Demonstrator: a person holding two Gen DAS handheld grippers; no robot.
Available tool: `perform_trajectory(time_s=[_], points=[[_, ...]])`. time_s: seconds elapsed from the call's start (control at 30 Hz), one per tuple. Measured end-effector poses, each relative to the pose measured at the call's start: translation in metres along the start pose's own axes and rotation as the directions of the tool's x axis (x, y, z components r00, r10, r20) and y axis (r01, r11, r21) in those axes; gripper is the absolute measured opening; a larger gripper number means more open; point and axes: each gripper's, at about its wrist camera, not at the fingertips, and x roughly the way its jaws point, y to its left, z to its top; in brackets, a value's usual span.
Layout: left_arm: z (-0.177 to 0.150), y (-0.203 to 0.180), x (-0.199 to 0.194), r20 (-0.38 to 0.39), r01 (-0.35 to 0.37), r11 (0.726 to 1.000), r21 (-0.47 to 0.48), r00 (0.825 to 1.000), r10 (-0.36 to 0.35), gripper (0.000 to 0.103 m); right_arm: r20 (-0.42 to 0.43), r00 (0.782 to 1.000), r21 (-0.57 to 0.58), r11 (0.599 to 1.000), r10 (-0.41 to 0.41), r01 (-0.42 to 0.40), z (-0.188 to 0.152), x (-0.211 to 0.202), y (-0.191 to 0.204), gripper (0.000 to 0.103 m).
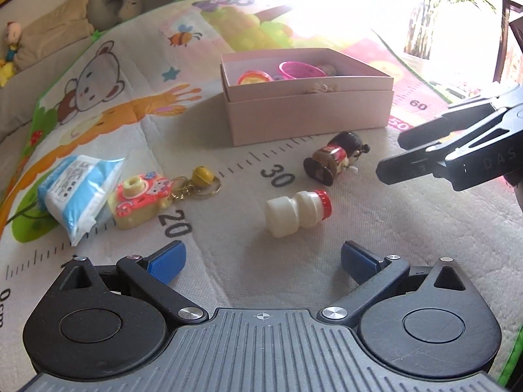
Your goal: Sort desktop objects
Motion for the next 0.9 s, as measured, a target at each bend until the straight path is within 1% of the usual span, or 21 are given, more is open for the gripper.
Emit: perform_trajectory(time_s=[0.07,0.17,0.2,0.23,0.3,0.37,0.4,0.6,0.73,0.83,0.9], points=[[0.005,-0.002,0.002,0.005,0.004,1.000,-0.031,1.000,-0.004,0.103,0.006,0.997,0.050,0.996,-0.073,0.073,-0.007,0.003,-0.012,0.065],[0.012,-0.007,0.004,0.014,0.018,0.998,-0.067,1.000,-0.017,0.103,0.022,0.984,0.085,0.981,-0.177,0.174,-0.016,0.008,-0.022,0.072],[0.014,-0.009,0.005,0.014,0.014,0.998,-0.069,1.000,-0.013,0.103,0.027,0.981,0.099,0.977,-0.190,0.187,-0.018,0.010,-0.025,0.075],[0.015,-0.011,0.007,0.012,0.006,0.998,-0.069,1.000,-0.005,0.103,0.030,0.980,0.116,0.975,-0.194,0.190,-0.020,0.011,-0.028,0.077],[0.018,-0.016,0.011,0.001,-0.010,0.998,-0.062,1.000,0.010,0.100,0.034,0.981,0.147,0.971,-0.193,0.186,-0.023,0.014,-0.032,0.084],[0.019,-0.018,0.014,-0.014,-0.010,0.998,-0.059,1.000,0.009,0.087,0.043,0.981,0.150,0.972,-0.189,0.181,-0.024,0.014,-0.033,0.085],[0.020,-0.019,0.016,-0.020,-0.010,0.998,-0.061,1.000,0.008,0.085,0.045,0.981,0.153,0.972,-0.187,0.178,-0.024,0.014,-0.034,0.086],[0.021,-0.019,0.017,-0.011,-0.025,0.998,-0.058,1.000,0.024,0.083,0.047,0.982,0.171,0.970,-0.185,0.175,-0.026,0.013,-0.034,0.091],[0.017,-0.012,0.013,0.010,-0.101,0.994,-0.039,0.995,0.101,0.083,0.046,0.981,0.168,0.969,-0.189,0.179,-0.025,0.013,-0.032,0.092],[0.014,0.001,0.010,0.005,-0.128,0.989,-0.069,0.992,0.129,0.086,0.044,0.982,0.148,0.974,-0.182,0.174,-0.023,0.013,-0.029,0.092],[0.010,0.008,0.008,0.004,-0.139,0.987,-0.085,0.990,0.140,0.089,0.044,0.986,0.133,0.979,-0.160,0.153,-0.019,0.013,-0.024,0.092]])
